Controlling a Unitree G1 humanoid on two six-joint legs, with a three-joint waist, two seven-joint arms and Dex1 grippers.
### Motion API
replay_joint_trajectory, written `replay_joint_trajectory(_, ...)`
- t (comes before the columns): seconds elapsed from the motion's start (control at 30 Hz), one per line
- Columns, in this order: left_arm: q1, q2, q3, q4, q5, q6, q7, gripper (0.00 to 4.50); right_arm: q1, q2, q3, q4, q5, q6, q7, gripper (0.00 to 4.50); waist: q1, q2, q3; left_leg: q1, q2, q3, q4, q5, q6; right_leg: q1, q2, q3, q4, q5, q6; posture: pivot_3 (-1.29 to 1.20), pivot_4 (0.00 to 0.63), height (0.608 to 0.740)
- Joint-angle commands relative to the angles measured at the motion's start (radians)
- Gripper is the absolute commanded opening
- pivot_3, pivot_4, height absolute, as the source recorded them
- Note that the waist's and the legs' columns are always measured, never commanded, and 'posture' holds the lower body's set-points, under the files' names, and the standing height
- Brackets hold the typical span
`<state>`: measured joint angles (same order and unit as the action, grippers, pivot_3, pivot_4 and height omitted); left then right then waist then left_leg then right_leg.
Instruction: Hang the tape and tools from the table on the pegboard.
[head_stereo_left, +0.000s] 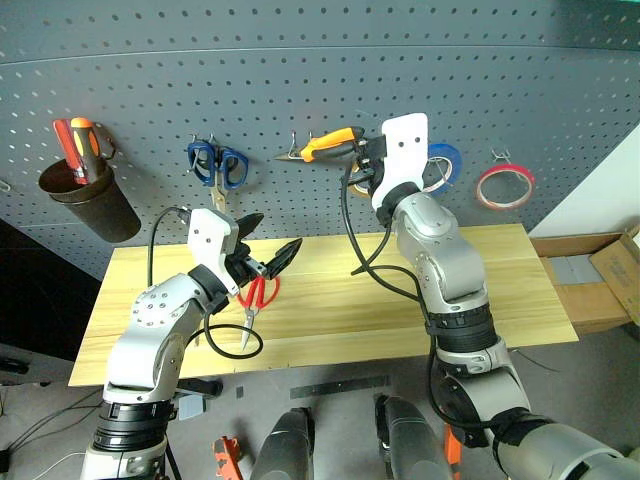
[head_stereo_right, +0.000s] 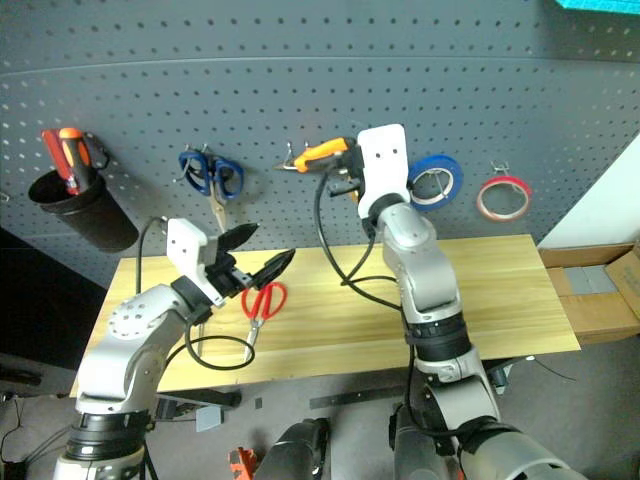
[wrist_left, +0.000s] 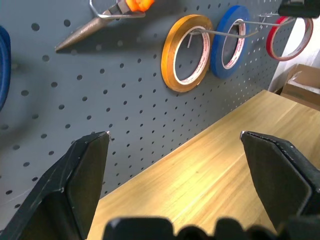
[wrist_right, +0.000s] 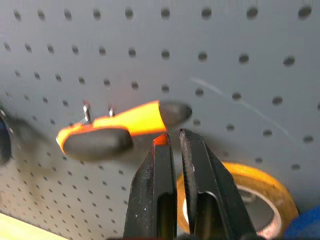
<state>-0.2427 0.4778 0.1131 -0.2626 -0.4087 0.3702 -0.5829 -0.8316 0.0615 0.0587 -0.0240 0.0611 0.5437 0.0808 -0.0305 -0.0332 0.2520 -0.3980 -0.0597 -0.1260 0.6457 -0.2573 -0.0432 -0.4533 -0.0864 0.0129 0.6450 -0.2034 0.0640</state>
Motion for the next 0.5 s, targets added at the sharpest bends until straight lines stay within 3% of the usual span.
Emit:
replay_joint_trajectory(0.03,-0.011,-0.001,0.001,-0.004,0.004,-0.027,-0.012,4.5,-0.068,0.024,-0.012,-0.019,0.028,0.001,-0.001,0.11,-0.001,0.0,0.0,0.0,0.0,0.0,0.0,0.0,0.0,-0.001,0.0,0.0,0.0,0.0,0.0,0.05,0.237,0.74)
replay_joint_trajectory(0.5,-0.021,-0.008,-0.002,0.016,0.012,-0.04,-0.015,4.5,-0.207,0.086,-0.016,0.118,0.052,-0.119,-0.012,0.11,-0.001,0.0,0.0,-0.001,0.0,0.002,0.0,0.0,0.0,-0.002,0.0,0.001,0.0,0.0,0.0,0.05,0.239,0.74)
